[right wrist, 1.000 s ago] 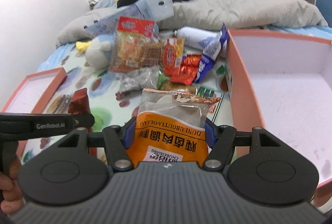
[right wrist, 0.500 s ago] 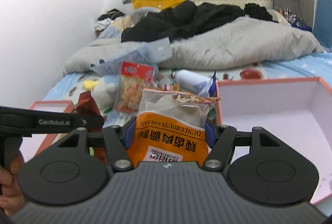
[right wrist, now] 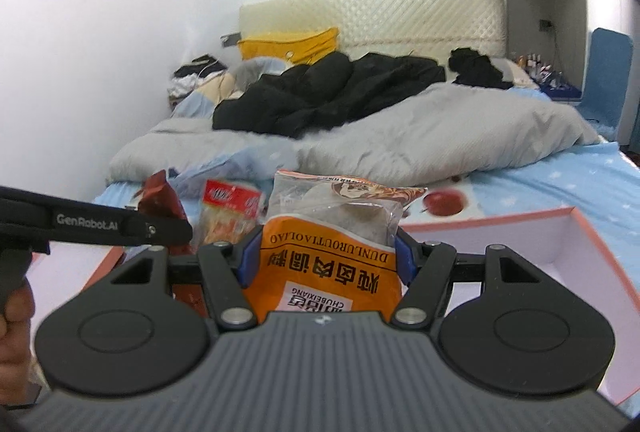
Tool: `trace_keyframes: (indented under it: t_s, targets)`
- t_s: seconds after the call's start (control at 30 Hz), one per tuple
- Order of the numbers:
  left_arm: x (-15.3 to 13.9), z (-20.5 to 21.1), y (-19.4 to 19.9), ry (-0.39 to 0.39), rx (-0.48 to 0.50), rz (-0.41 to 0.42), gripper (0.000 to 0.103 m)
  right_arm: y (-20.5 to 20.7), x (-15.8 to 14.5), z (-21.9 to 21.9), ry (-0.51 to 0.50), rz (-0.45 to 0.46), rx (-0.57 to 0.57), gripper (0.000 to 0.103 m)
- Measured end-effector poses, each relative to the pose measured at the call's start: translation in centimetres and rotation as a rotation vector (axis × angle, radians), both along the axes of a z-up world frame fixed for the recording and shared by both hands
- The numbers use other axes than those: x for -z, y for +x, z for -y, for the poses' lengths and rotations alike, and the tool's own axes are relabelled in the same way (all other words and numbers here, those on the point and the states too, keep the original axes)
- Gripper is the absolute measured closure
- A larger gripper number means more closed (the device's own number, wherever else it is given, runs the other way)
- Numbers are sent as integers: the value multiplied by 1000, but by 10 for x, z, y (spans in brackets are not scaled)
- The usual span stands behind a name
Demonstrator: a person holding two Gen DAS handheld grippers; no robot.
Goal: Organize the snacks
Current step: 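Carry both snacks into the pink box and open both grippers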
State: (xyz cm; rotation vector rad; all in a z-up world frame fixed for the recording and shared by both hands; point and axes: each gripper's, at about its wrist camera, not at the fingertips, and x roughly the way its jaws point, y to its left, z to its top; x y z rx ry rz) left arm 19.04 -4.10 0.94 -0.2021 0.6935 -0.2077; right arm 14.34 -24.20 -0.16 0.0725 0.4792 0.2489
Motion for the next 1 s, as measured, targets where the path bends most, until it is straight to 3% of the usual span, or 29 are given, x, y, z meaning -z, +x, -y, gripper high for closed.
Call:
trace_keyframes:
  t_s: [0.33, 0.47, 1.0]
  targets:
    - [-10, 59, 24, -24, 107, -3, 75, 11, -4, 39, -53, 2, 67, 37]
    - [5, 86, 38, -44, 148, -53, 75, 17, 10, 60, -56, -48, 95, 37]
    - [83, 156, 83, 8, 219, -244, 75, 43, 85, 116, -113, -264, 176, 37]
